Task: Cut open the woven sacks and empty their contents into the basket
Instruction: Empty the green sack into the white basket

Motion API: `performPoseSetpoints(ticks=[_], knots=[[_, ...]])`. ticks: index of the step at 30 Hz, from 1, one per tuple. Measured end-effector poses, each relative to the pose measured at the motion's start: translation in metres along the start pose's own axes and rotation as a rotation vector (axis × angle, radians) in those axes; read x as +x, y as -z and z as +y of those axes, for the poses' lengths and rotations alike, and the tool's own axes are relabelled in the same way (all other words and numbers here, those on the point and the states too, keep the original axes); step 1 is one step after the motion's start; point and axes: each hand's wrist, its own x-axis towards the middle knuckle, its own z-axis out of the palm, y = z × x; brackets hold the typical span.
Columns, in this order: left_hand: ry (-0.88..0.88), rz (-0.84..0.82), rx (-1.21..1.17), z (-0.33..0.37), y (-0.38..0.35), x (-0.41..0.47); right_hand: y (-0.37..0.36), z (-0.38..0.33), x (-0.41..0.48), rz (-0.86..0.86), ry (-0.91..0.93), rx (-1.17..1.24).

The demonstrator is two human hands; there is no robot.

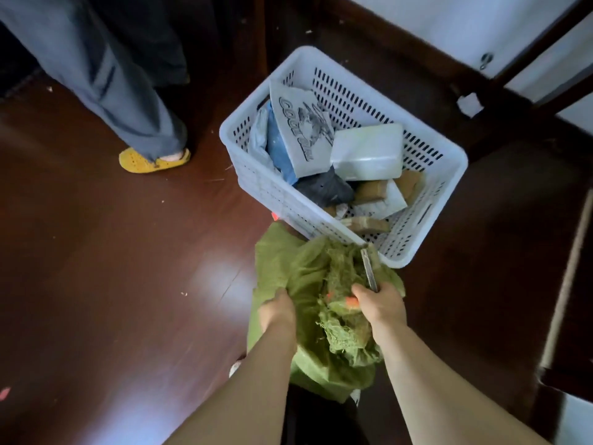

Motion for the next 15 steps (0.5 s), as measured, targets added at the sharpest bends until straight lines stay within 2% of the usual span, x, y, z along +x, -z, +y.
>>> performPoseSetpoints(ticks=[6, 15], knots=[[-0.1, -0.053, -0.102, 0.059, 0.042, -0.102, 0.051, -0.039, -0.084, 0.128, 0.036, 0.196], [-0.504, 0.093, -0.202, 0.151, 0.114, -0.231, 0.076, -0.143, -0.187, 0.14, 0.18, 0.408]])
